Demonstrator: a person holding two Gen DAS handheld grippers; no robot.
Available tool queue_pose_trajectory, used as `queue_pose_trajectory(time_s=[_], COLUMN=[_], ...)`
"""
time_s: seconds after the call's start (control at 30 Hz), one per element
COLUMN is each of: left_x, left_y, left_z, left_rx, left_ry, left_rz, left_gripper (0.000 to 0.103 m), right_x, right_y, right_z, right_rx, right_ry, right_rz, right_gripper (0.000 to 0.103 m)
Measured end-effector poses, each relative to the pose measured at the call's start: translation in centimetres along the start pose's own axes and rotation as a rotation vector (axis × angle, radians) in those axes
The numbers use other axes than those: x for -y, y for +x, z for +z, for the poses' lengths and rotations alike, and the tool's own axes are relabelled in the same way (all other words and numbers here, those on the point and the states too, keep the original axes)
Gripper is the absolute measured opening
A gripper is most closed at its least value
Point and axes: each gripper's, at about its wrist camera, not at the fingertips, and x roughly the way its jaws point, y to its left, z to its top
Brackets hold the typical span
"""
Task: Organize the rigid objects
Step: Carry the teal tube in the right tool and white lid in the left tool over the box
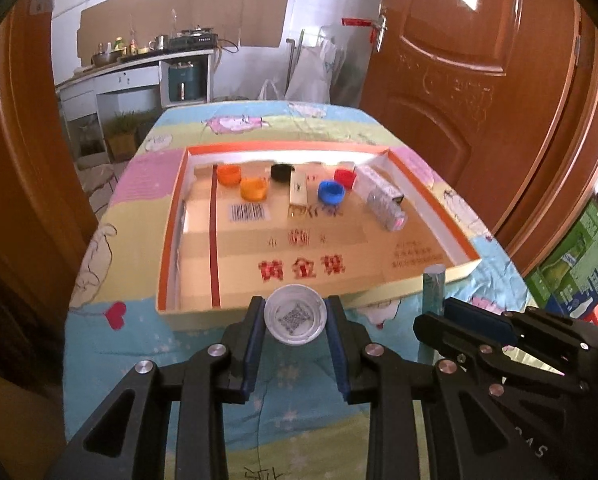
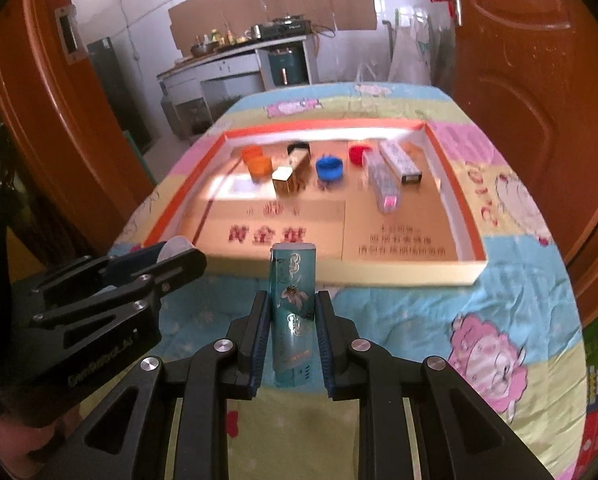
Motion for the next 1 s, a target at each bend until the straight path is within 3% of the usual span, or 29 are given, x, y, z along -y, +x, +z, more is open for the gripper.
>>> queue_pose_trajectory(time_s=[0.5,1.0], left_x=[-1.5,-3.2], left_y=[0.8,3.9], left_z=[3.8,5.9], left_rx=[0.049,0.026], left_ry=[-0.061,-0.098], left_rz=[0.018,0.049], left_gripper=[0.031,0.031], right_x=[1.4,2.4], right_y=[0.8,4.0], right_z=[5.0,7.9], right_rx=[0.041,0.025], right_ry=[-0.014,-0.022], right_rz=[-0.011,-0.009], right_gripper=[0.023,0.023])
